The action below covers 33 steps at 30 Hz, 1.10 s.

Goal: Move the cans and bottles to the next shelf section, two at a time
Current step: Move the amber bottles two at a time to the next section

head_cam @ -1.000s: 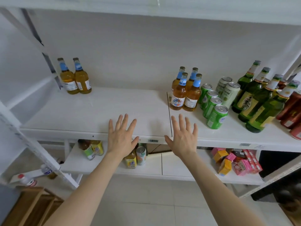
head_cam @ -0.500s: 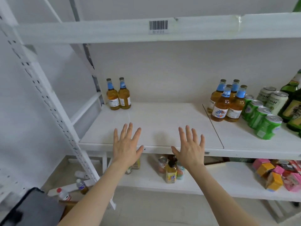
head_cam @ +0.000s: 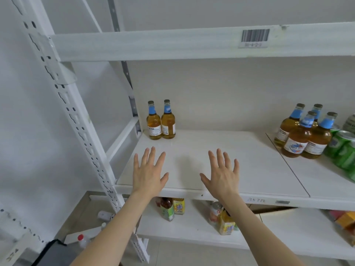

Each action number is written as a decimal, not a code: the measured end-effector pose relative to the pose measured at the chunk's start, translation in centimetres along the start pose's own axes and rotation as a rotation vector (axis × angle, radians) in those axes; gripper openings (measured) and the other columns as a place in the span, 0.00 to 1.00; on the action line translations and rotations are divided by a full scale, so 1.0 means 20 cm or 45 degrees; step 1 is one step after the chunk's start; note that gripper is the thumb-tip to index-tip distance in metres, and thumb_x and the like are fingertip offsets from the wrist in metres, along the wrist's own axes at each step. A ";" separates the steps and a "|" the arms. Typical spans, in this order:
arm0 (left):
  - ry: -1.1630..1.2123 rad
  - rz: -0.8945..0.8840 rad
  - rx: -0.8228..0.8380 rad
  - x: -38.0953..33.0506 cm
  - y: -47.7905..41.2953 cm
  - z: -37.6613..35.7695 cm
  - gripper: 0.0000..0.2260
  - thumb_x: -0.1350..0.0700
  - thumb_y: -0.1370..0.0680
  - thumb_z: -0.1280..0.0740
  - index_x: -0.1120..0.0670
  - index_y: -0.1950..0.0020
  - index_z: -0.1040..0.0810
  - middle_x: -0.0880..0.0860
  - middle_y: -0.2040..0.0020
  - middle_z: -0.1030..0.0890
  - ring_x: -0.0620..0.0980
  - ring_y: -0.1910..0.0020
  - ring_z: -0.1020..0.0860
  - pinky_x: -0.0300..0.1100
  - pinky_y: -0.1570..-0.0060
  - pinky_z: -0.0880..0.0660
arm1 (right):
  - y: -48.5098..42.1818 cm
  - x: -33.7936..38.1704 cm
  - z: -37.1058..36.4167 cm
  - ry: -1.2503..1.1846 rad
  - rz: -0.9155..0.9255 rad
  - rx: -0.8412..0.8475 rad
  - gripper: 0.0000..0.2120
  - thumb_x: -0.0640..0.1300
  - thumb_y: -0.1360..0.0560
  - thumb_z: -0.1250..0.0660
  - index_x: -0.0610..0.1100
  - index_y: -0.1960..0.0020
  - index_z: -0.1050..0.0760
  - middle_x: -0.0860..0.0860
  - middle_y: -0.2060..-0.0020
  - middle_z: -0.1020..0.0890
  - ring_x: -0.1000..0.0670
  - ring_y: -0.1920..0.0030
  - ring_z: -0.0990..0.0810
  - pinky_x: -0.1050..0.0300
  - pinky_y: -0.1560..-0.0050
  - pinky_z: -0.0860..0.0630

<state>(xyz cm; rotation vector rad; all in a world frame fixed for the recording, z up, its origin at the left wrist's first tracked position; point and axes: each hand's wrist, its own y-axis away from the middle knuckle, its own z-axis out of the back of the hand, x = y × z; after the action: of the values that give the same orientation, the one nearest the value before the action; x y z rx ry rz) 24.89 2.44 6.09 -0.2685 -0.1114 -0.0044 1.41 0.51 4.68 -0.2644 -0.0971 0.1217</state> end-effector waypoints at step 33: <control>1.276 0.282 -0.072 0.59 -1.37 -0.95 0.40 0.36 0.27 0.31 0.46 0.22 0.45 0.49 0.24 0.34 0.53 0.26 0.33 0.55 0.32 0.29 | -1.60 0.51 -0.80 -1.092 0.032 0.000 0.39 0.60 0.25 0.32 0.49 0.21 0.45 0.50 0.25 0.32 0.45 0.27 0.32 0.46 0.31 0.31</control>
<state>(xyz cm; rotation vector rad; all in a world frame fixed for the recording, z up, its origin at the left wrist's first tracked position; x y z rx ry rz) 38.13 -28.88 -3.53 -0.3083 0.9156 0.0776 16.61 -32.95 -1.27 -0.1986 -0.9455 0.2545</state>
